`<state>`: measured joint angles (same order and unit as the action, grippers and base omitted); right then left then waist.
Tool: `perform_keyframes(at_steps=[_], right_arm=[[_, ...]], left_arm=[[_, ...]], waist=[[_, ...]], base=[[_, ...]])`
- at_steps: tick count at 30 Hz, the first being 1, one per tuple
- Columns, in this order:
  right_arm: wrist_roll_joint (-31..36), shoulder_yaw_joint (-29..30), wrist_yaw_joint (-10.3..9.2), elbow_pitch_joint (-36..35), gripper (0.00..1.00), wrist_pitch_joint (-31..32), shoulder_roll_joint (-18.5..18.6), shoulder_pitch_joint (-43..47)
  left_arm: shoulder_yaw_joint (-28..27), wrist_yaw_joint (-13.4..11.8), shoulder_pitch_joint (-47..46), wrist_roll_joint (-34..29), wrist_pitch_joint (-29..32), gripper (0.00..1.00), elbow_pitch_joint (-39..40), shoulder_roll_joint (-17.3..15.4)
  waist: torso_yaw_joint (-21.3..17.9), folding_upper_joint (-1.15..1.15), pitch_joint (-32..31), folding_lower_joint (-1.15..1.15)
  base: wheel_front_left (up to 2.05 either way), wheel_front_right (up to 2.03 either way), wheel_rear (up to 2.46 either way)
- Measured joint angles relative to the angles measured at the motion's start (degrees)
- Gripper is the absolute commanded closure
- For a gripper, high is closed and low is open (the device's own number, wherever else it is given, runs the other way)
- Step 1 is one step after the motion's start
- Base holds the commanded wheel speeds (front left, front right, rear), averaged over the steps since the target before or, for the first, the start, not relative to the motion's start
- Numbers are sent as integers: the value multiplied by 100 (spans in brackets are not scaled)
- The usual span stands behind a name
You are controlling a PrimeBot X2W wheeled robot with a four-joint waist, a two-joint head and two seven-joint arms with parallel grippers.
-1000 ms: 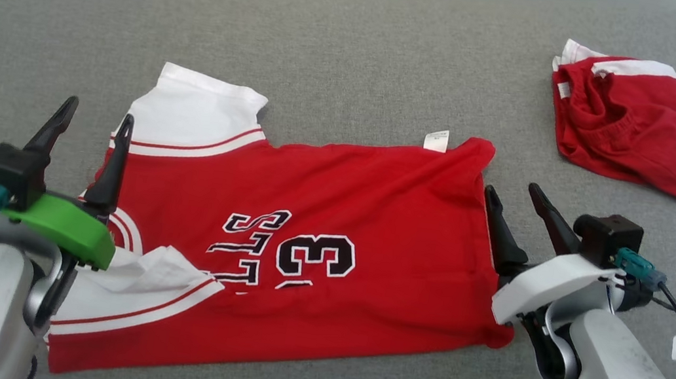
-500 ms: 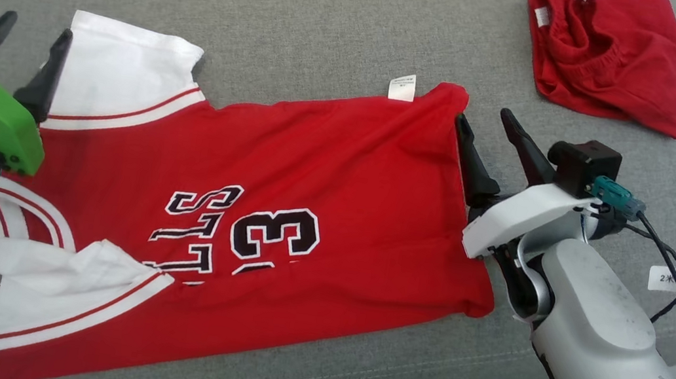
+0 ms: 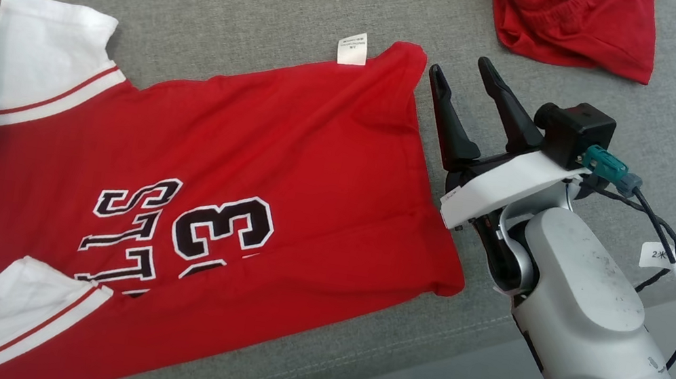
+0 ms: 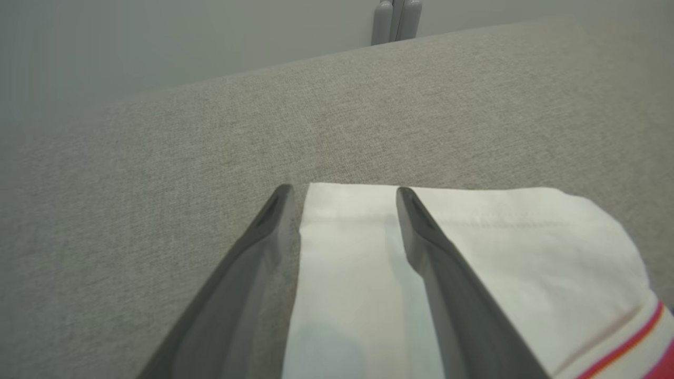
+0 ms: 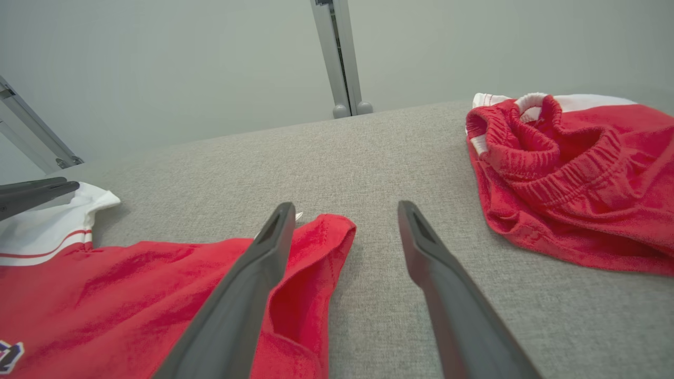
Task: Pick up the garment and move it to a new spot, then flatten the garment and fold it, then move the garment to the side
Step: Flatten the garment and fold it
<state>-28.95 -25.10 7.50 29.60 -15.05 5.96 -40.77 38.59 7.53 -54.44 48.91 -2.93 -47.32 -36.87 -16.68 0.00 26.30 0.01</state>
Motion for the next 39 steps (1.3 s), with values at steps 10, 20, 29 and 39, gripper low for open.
perform_keyframes(at_steps=[10, 20, 29, 39], right_arm=[[69, 1, 0, -181, 0, 0, -30, 72], [26, -238, 0, 2, 0, -1, -83, 55], [-646, -720, 0, 836, 0, 231, -201, -599], [-1120, -1014, 0, 1726, 0, 286, -255, -1154]], left_arm=[[330, 0, -249, 131, -119, 0, -630, -67], [682, 1, -445, 219, -137, 100, -809, 8], [993, 1, -558, 372, -359, 100, -688, -32], [1319, 0, -644, 505, -572, 100, -579, -22]], waist=[[-284, 0, 131, 0], [-201, 0, 108, -1], [-75, 0, 65, -1], [114, 0, 31, -1]], base=[[0, 0, 0], [0, 0, 0], [0, 0, 0], [0, 0, 0]])
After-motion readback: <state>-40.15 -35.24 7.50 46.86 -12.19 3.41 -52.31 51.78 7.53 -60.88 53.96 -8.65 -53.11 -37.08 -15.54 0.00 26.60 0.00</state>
